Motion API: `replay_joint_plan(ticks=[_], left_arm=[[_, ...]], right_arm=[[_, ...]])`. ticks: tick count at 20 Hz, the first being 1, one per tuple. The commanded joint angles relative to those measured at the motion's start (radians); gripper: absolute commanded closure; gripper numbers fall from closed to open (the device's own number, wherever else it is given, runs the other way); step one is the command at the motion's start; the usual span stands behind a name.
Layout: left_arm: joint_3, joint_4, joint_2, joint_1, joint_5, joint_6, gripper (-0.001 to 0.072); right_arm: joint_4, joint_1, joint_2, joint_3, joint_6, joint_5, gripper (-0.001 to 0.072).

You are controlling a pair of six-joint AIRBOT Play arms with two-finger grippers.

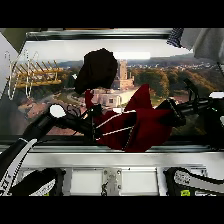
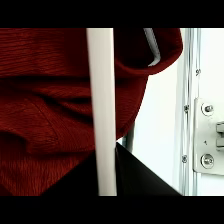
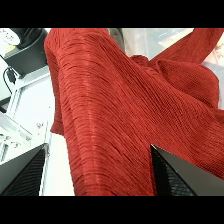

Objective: Fold the clothes and pants, and hang the long-sleeved shirts on hangers.

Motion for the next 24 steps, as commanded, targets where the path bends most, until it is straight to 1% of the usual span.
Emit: replay_joint_plan(ticks=[1, 24], left_arm=[[0.001, -0.003, -0.001, 0.0, 0.001, 0.002, 0.069], [0.001, -0.002, -0.001, 0.0, 0.0, 0.002, 0.069]], right_arm=[[0.001, 0.004, -0.001, -0.001, 0.0, 0.0, 0.0003], [0.019, 0.008, 0.0, -0.001, 0.0, -0.001, 0.0005]])
